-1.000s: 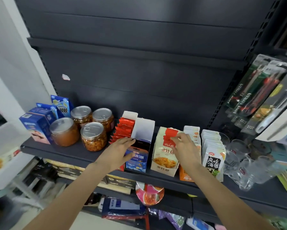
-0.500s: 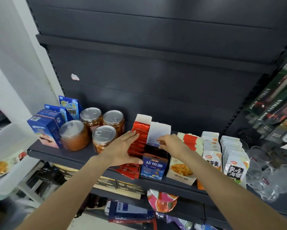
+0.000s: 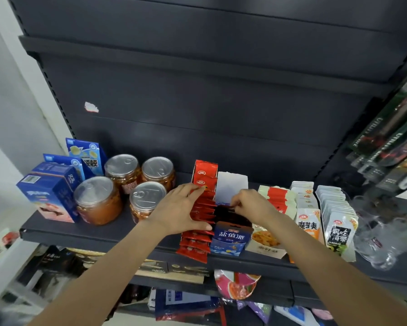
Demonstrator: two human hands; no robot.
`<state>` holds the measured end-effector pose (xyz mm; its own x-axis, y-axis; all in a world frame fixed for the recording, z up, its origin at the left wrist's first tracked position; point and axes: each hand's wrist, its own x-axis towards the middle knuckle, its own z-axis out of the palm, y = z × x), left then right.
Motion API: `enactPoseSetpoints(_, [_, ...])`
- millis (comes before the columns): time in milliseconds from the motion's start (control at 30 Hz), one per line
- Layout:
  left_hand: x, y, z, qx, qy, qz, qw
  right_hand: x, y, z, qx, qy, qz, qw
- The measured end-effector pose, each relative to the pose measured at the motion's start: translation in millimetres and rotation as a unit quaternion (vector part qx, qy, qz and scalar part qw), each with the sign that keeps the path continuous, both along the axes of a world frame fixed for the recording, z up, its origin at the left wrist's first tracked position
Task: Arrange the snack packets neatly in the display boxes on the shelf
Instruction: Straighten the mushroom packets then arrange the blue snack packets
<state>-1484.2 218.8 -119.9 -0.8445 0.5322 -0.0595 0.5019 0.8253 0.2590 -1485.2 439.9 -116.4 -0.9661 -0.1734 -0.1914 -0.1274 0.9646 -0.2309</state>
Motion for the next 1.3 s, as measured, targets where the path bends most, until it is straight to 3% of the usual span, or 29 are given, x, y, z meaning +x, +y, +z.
enactPoseSetpoints(300, [-6, -2, 2, -0.008, -0.008, -0.006, 1.000, 0, 3, 2, -0.001, -0.044, 0.031, 0.999])
enactPoseSetpoints(533, [-3, -1, 6, 0.007, -0.022, 0.006, 1.000, 1, 10, 2, -0.117, -0.091, 0.005, 0.989])
enactPoseSetpoints(867, [2, -2, 7, 0.007, -0.032, 0.014, 0.999, 1, 17, -6, -0.143, -0.140, -0.003, 0.980])
enactPoseSetpoints(1133, [2, 0, 8, -0.007, -0.034, 0.012, 0.999, 3, 12, -3, -0.089, -0.064, 0.032, 0.993])
enactPoseSetpoints(1300, [3, -3, 9, 0.004, -0.030, 0.010, 0.999, 7, 14, 1, -0.117, 0.034, -0.031, 0.992])
